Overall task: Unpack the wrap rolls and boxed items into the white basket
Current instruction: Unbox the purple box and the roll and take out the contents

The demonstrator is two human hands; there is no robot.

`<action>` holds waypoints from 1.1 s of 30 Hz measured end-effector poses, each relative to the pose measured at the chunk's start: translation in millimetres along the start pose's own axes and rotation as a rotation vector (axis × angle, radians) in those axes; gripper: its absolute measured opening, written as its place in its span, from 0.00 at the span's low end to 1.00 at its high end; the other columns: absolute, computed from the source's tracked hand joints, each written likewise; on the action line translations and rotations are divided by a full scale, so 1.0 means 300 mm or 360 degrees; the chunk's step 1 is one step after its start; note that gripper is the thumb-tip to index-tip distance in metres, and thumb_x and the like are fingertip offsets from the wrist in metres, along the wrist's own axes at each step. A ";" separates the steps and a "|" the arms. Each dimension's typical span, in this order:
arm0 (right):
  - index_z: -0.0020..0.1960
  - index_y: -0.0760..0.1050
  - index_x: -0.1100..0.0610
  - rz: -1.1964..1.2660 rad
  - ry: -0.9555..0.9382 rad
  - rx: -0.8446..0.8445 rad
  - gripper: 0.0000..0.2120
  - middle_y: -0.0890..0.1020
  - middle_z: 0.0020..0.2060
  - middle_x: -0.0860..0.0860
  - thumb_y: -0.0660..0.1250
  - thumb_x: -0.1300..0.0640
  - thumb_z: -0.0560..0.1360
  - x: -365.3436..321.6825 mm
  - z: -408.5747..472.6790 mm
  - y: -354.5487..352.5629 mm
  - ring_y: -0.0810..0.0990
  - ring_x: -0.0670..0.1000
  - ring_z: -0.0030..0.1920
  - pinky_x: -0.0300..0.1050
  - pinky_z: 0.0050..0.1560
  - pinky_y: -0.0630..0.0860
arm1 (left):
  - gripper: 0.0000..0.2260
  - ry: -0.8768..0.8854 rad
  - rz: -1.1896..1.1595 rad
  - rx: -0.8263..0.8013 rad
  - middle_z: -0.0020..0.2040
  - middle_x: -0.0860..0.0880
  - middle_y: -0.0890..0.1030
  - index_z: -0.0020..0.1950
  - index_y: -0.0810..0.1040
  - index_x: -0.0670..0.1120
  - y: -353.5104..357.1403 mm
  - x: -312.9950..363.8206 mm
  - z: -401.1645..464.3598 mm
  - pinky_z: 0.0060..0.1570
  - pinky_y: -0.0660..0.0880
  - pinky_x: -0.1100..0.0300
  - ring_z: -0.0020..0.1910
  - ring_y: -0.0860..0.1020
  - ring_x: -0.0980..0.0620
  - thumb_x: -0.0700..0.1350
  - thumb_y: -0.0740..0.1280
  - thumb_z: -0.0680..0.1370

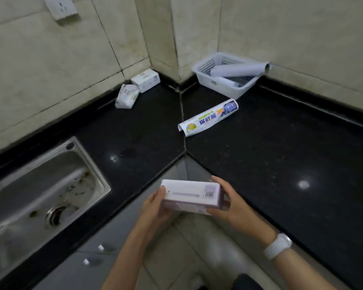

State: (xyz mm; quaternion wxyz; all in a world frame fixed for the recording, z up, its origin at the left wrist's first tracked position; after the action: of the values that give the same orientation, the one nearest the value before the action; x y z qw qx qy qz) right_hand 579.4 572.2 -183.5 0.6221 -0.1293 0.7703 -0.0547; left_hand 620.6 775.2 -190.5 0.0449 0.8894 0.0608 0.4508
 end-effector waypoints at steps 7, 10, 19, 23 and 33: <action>0.72 0.55 0.46 -0.0320 0.0104 -0.0164 0.34 0.61 0.70 0.45 0.69 0.51 0.72 -0.047 0.245 0.008 0.60 0.45 0.71 0.45 0.73 0.59 | 0.23 0.0633 0.0417 0.0025 0.59 0.48 0.77 0.63 0.72 0.48 -0.035 0.234 0.139 0.54 0.76 0.61 0.56 0.77 0.52 0.35 0.71 0.70; 0.73 0.55 0.48 -0.0286 0.0020 -0.0230 0.37 0.64 0.71 0.45 0.72 0.53 0.70 -0.106 0.368 -0.007 0.63 0.44 0.70 0.45 0.72 0.62 | 0.26 0.0805 0.0585 -0.0335 0.60 0.55 0.76 0.59 0.72 0.58 0.039 0.326 0.181 0.57 0.76 0.61 0.59 0.76 0.57 0.37 0.74 0.68; 0.61 0.61 0.35 -0.0233 -0.0135 -0.0225 0.31 0.70 0.61 0.39 0.74 0.52 0.67 -0.236 0.736 -0.220 0.69 0.41 0.62 0.48 0.67 0.68 | 0.31 0.1071 0.1244 -0.0604 0.64 0.64 0.67 0.64 0.63 0.65 0.252 0.631 0.411 0.59 0.69 0.73 0.63 0.68 0.67 0.55 0.73 0.65; 0.65 0.60 0.37 -0.0353 -0.0189 -0.0161 0.33 0.69 0.63 0.41 0.74 0.49 0.67 -0.239 0.823 -0.315 0.67 0.41 0.64 0.51 0.69 0.66 | 0.28 0.1174 0.1442 -0.0548 0.61 0.62 0.70 0.62 0.67 0.64 0.331 0.706 0.499 0.58 0.70 0.69 0.61 0.70 0.65 0.61 0.69 0.64; 0.60 0.59 0.30 -0.0201 -0.0062 -0.0006 0.26 0.68 0.60 0.35 0.62 0.35 0.64 -0.174 0.864 -0.427 0.69 0.38 0.62 0.42 0.65 0.67 | 0.10 0.1331 0.1414 -0.0331 0.36 0.60 0.74 0.41 0.76 0.58 0.484 0.746 0.648 0.36 0.69 0.72 0.35 0.74 0.61 0.57 0.56 0.75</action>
State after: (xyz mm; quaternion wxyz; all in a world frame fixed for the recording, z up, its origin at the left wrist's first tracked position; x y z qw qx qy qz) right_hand 858.2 483.0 -159.7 0.6321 -0.1799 0.7483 -0.0899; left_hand 918.7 660.0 -107.3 -0.0881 0.5688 -0.3471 0.7405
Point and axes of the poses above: each hand's wrist, its own z-axis towards the middle knuckle, its own y-axis out of the palm, x = y × z, the point moved 3 cm from there along z, towards the middle knuckle
